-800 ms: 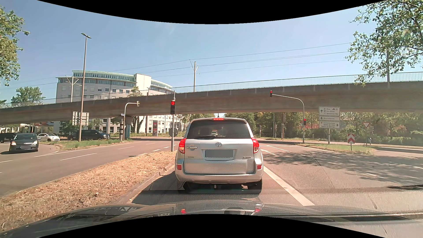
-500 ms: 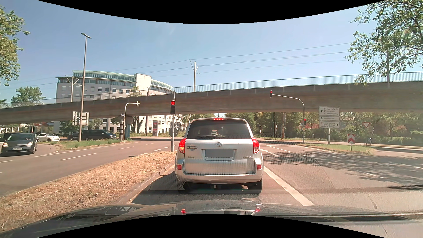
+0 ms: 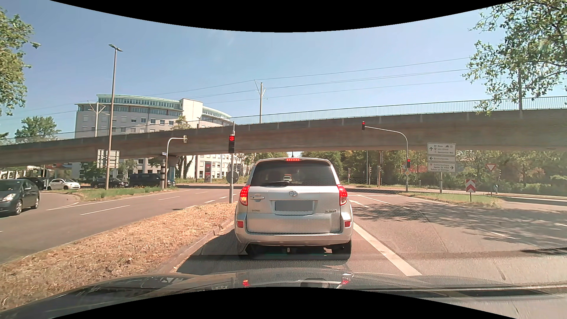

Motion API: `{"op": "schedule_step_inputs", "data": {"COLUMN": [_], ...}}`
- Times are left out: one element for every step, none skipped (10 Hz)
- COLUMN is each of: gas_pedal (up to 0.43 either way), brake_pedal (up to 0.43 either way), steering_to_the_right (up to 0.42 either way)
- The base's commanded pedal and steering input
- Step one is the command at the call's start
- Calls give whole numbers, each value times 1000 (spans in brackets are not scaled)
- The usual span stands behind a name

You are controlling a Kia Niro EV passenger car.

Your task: Follow the waypoints while adhering to traffic rules and regulations

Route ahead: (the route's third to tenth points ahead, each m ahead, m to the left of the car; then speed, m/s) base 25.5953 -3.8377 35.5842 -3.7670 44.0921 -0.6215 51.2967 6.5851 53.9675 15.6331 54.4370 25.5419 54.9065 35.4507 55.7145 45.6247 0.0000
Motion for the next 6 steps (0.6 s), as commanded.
{"op": "schedule_step_inputs", "data": {"gas_pedal": [0, 0, 0, 0, 0, 0], "brake_pedal": [250, 250, 250, 256, 250, 250], "steering_to_the_right": [1, 1, 1, 0, 1, 0]}}
